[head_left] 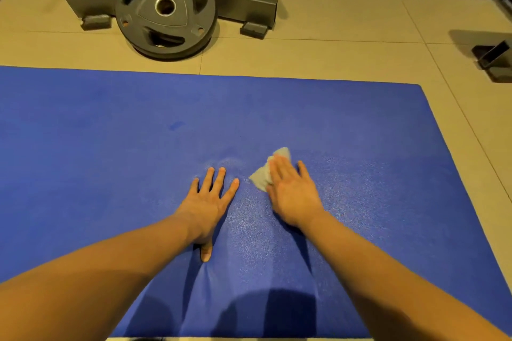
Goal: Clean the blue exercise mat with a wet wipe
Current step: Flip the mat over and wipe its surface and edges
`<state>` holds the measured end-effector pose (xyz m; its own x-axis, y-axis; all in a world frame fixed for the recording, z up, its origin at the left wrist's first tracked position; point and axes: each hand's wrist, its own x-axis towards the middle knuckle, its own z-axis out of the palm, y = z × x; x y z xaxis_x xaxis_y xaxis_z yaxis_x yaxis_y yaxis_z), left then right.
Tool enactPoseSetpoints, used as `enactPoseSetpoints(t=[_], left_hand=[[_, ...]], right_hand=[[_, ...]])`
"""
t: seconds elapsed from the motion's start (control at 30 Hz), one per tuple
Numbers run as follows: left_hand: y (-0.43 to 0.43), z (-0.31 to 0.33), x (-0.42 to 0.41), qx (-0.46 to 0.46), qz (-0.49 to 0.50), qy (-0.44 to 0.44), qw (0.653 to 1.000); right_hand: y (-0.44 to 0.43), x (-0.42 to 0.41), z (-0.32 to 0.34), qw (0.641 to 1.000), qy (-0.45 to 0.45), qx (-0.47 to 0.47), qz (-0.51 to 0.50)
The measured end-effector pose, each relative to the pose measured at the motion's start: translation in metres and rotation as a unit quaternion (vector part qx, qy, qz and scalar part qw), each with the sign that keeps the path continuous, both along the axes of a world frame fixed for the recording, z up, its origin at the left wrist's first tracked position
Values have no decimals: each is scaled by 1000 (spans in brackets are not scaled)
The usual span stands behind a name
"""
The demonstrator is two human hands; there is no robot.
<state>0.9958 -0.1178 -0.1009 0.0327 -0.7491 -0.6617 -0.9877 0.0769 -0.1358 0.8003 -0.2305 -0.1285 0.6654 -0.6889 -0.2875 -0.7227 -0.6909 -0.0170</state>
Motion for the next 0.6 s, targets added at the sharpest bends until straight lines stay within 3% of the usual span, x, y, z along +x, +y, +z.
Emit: enactPoseSetpoints(t=[0.13,0.3,0.43,0.6], left_hand=[[0,-2,0,3,5,9,1000],[2,-3,2,-8,10,30,999],[13,-8,15,-56,45,80,994],[43,-11,29,-101,175,114,973]], right_hand=[[-22,-77,2,985,30,-23,-166],[-8,-19,5,970,42,-1,-239],[13,47,4,983,19,21,-179],[38,90,2,997,-23,49,-50]])
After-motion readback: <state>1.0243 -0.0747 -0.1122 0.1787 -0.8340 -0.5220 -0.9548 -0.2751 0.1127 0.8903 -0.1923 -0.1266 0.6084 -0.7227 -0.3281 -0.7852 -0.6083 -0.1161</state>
